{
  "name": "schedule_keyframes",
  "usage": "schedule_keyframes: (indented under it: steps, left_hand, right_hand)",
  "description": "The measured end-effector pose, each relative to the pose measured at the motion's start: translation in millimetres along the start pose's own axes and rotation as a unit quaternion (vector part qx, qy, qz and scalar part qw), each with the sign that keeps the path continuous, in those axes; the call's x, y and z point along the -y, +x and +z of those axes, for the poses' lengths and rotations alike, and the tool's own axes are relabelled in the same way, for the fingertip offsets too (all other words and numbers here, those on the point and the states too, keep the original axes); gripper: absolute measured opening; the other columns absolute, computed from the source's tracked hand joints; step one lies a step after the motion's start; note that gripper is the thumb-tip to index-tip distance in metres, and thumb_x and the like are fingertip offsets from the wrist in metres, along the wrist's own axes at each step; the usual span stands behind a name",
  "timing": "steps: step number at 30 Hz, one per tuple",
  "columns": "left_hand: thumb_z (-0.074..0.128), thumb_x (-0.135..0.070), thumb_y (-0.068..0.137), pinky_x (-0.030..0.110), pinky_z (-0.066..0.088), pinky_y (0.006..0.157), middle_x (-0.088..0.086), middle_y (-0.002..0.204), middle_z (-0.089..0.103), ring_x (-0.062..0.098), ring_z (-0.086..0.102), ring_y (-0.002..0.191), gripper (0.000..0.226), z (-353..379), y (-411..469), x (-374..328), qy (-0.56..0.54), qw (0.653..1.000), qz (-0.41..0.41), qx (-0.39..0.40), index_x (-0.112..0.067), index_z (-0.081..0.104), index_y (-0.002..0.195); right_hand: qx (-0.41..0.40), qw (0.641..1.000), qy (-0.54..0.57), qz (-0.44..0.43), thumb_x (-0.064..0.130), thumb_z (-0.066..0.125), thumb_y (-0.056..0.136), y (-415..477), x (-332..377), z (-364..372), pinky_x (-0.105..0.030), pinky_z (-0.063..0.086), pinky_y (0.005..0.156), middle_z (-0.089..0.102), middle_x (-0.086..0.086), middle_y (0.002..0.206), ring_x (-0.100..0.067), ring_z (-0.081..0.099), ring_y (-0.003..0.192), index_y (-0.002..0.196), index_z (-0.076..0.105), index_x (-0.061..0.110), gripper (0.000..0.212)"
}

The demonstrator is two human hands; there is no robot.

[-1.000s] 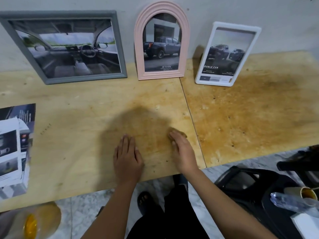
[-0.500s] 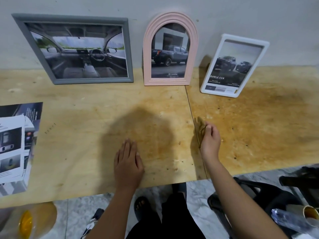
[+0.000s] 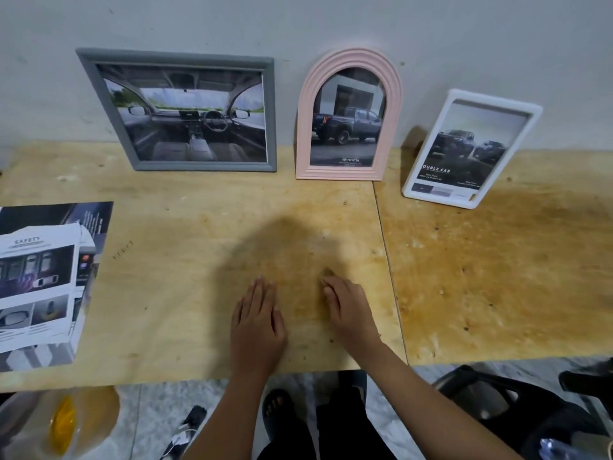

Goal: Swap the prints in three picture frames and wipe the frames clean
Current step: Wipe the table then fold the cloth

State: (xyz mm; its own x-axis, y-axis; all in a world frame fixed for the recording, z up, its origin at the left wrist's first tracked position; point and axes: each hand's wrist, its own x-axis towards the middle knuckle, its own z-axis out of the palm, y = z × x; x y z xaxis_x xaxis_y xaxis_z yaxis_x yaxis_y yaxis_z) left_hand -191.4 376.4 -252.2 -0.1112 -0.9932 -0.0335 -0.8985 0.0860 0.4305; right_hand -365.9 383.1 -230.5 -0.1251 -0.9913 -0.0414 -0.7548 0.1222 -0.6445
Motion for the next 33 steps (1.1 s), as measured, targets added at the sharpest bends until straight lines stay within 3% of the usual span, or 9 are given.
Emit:
schedule_keyframes:
  steps: [3, 6, 10, 14, 18, 22, 26, 31, 33]
  left_hand:
    - [0.027, -0.034, 0.091, 0.029, 0.018, 0.112, 0.001, 0.148, 0.039, 0.011, 0.030, 0.138, 0.054, -1.0, 0.2, 0.1, -0.009, 1.000, 0.000, 0.000, -0.018, 0.046, 0.138]
    - [0.030, -0.032, 0.091, 0.033, 0.020, 0.115, 0.000, 0.151, 0.033, 0.012, 0.026, 0.141, 0.053, -4.8, 2.3, -4.5, -0.052, 0.998, -0.021, 0.024, -0.017, 0.043, 0.140]
    - [0.050, -0.013, 0.092, 0.030, 0.029, 0.108, 0.009, 0.147, 0.037, 0.022, 0.034, 0.136, 0.044, -23.3, 15.9, -24.6, -0.178, 0.978, -0.087, 0.071, -0.007, 0.046, 0.136]
    - [0.047, -0.024, 0.097, 0.024, 0.047, 0.082, 0.006, 0.116, 0.062, 0.013, 0.060, 0.098, 0.022, -65.1, 30.3, -63.3, -0.434, 0.876, -0.139, 0.159, -0.016, 0.058, 0.114]
    - [0.048, -0.022, 0.097, 0.021, 0.051, 0.071, 0.003, 0.075, 0.058, 0.009, 0.060, 0.067, 0.018, -109.7, 44.2, -86.6, -0.606, 0.766, -0.119, 0.176, -0.007, 0.057, 0.102]
    - [0.056, -0.015, 0.092, 0.019, 0.050, 0.073, 0.000, 0.087, 0.068, 0.010, 0.063, 0.081, 0.009, -155.0, 54.0, -101.6, -0.584, 0.799, -0.045, 0.132, -0.013, 0.064, 0.096]
    - [0.054, -0.015, 0.093, 0.016, 0.047, 0.060, -0.002, 0.075, 0.065, 0.004, 0.060, 0.064, 0.012, -195.1, 55.5, -112.7, -0.581, 0.808, 0.006, 0.101, -0.016, 0.062, 0.084]
    - [0.048, -0.018, 0.097, 0.021, 0.047, 0.057, -0.004, 0.072, 0.061, 0.006, 0.058, 0.060, 0.017, -223.2, 52.4, -124.2, -0.558, 0.823, 0.048, 0.095, -0.017, 0.053, 0.081]
    - [0.047, -0.018, 0.097, 0.021, 0.049, 0.057, -0.001, 0.074, 0.063, 0.007, 0.062, 0.061, 0.015, -231.3, 52.8, -126.7, -0.560, 0.822, 0.064, 0.088, -0.015, 0.054, 0.084]
  right_hand:
    - [0.015, 0.996, 0.083, 0.032, 0.032, 0.034, 0.099, -1.2, 6.5, -8.1, -0.016, 0.035, 0.070, 0.061, 0.002, 0.091, -0.013, 0.052, 0.081, 0.101, 0.064, 0.010, 0.037]
    - [0.075, 0.955, 0.210, 0.193, 0.024, 0.032, 0.102, 7.8, 15.6, -26.6, -0.020, 0.039, 0.058, 0.056, 0.001, 0.083, -0.014, 0.051, 0.075, 0.095, 0.064, 0.008, 0.036]
    - [0.072, 0.867, 0.381, 0.312, 0.027, 0.032, 0.100, 11.4, 30.0, -49.7, -0.044, 0.054, 0.077, 0.062, -0.016, 0.099, -0.036, 0.061, 0.093, 0.094, 0.065, 0.010, 0.037]
    - [0.041, 0.824, 0.451, 0.341, 0.046, 0.040, 0.096, 24.2, 56.7, -76.2, -0.051, 0.051, 0.091, 0.065, -0.017, 0.104, -0.036, 0.063, 0.099, 0.097, 0.061, 0.013, 0.040]
    - [0.025, 0.858, 0.466, 0.216, 0.045, 0.055, 0.090, 32.8, 83.1, -111.0, -0.047, 0.052, 0.091, 0.069, -0.016, 0.104, -0.032, 0.066, 0.098, 0.102, 0.065, 0.009, 0.039]
    - [0.007, 0.886, 0.452, 0.102, 0.016, 0.070, 0.082, 26.5, 108.4, -144.1, -0.044, 0.054, 0.087, 0.068, -0.017, 0.106, -0.032, 0.066, 0.097, 0.106, 0.061, 0.008, 0.027]
    - [-0.036, 0.912, 0.404, 0.059, 0.017, 0.069, 0.083, 21.3, 129.3, -164.1, -0.024, 0.054, 0.069, 0.070, -0.006, 0.094, -0.021, 0.067, 0.087, 0.104, 0.063, 0.010, 0.023]
    - [-0.065, 0.896, 0.435, 0.057, 0.024, 0.067, 0.085, 16.5, 143.6, -175.5, -0.038, 0.057, 0.079, 0.071, -0.015, 0.099, -0.027, 0.069, 0.089, 0.102, 0.064, 0.009, 0.023]
    - [-0.070, 0.878, 0.468, 0.067, 0.022, 0.067, 0.086, 15.3, 148.6, -177.3, -0.034, 0.057, 0.070, 0.070, -0.015, 0.098, -0.026, 0.069, 0.085, 0.098, 0.063, 0.008, 0.019]
